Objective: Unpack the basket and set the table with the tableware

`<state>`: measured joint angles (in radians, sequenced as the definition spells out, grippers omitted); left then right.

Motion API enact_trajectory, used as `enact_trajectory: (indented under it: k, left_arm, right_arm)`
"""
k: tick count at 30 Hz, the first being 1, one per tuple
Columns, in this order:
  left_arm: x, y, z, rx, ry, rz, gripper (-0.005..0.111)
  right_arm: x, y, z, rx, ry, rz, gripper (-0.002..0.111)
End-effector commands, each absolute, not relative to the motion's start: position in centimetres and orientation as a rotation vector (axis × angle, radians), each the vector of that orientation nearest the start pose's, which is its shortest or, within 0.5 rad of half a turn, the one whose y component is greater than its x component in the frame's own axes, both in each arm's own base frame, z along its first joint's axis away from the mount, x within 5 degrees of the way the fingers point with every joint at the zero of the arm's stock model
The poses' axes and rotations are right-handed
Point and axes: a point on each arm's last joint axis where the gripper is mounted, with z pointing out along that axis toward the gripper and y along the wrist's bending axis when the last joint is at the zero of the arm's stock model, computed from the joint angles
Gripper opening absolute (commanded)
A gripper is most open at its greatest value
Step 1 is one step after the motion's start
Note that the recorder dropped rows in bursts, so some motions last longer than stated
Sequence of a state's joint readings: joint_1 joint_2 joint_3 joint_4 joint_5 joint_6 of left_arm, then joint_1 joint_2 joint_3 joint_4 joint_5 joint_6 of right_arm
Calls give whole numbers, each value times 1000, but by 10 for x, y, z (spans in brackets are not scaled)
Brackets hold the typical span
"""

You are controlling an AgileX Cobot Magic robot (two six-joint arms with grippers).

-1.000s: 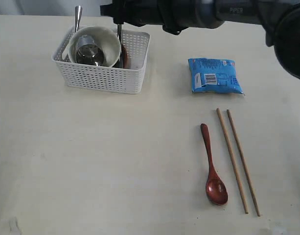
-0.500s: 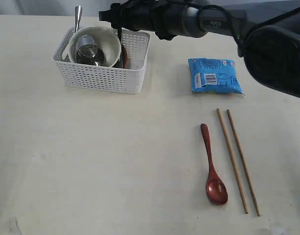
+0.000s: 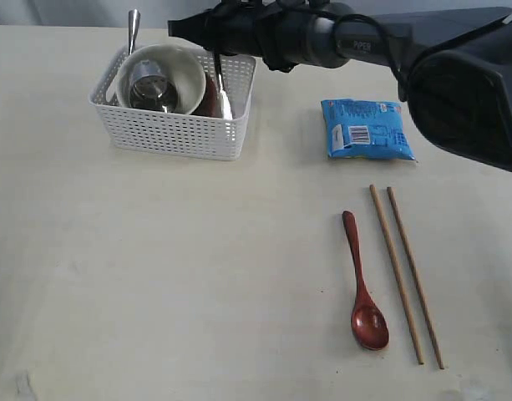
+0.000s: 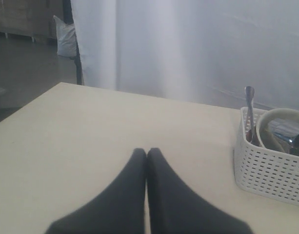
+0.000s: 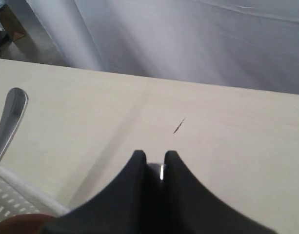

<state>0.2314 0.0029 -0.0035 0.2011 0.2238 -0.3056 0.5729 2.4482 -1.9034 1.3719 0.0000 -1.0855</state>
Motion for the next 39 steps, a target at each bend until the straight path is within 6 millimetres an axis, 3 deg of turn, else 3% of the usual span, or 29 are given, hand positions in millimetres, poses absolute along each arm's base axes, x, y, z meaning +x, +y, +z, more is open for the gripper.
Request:
enact_trajectory:
  k: [1,8,21,27,39]
  left_arm:
    - [53,17,194,-325,1670,131,0]
    - [53,17,194,-325,1670,131,0]
    - [53,17,194,-325,1670,131,0]
    - [53,17,194,-325,1670,131,0]
    - [53,17,194,-325,1670,131,0]
  right_arm:
    - [470,302,145,-299,2042,534,0]
    - [469,302,161,-309,2014,547,0]
    - [457,301,234,-363,1883,607,0]
    - [442,305,268,-459,1830,703,0]
    - [421,304,315,-573,1730,729,0]
